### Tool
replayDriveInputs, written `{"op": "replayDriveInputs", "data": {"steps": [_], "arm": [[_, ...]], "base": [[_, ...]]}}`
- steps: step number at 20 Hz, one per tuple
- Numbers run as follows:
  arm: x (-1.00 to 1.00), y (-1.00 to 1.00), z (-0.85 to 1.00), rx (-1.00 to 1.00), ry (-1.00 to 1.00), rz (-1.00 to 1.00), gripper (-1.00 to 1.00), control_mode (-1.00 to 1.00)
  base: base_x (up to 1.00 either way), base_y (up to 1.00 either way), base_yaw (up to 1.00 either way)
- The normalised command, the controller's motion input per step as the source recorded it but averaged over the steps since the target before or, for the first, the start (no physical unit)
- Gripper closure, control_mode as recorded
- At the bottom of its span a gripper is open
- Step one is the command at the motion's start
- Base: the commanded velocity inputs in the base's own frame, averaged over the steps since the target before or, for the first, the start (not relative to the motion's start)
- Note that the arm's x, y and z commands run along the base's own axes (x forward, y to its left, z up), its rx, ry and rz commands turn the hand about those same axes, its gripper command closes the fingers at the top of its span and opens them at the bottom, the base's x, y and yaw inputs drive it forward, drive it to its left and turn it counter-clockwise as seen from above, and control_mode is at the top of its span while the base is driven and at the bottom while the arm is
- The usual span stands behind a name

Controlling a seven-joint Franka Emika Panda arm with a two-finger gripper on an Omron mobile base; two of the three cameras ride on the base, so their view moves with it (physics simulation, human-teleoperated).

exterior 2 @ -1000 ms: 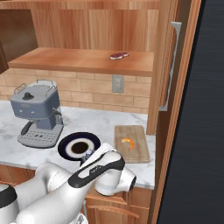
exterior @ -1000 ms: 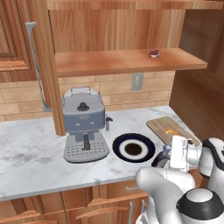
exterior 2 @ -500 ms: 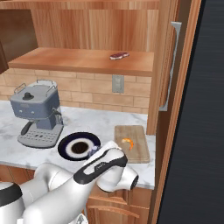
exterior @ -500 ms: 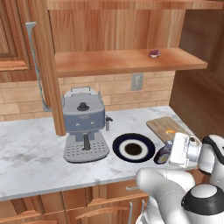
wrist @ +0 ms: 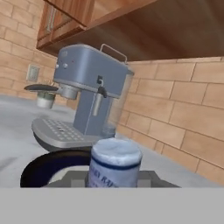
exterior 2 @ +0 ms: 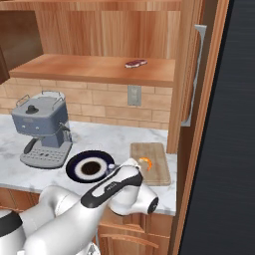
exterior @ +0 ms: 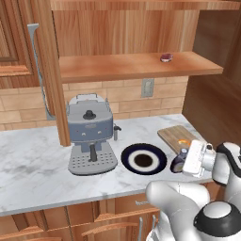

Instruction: Pick the shrimp from the plate and place it on the cutting board. Then pick the condiment bottle from the cabinet and place it next to the cutting board.

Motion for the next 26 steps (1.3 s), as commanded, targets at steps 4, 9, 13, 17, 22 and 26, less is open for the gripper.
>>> {"op": "replayDriveInputs", "data": {"steps": [4,9,13,17,22,26], "arm": [[0.0,-0.01,-0.04,-0.17,0.01,-0.09,1.0,-1.0],[0.0,0.0,-0.21,-0.16,0.02,-0.07,1.0,-1.0],[0.08,0.06,-0.58,-0.07,0.04,-0.04,1.0,-1.0],[0.15,0.07,-0.7,0.0,0.04,-0.02,1.0,-1.0],[0.08,0.01,-0.45,0.0,0.01,-0.01,1.0,-1.0],[0.0,0.0,-0.22,0.0,0.0,0.0,1.0,-1.0]], "base": [[0.0,0.0,0.0],[0.0,0.0,0.0],[0.0,0.0,0.0],[0.0,0.0,0.0],[0.0,0.0,0.0],[0.0,0.0,0.0]]}}
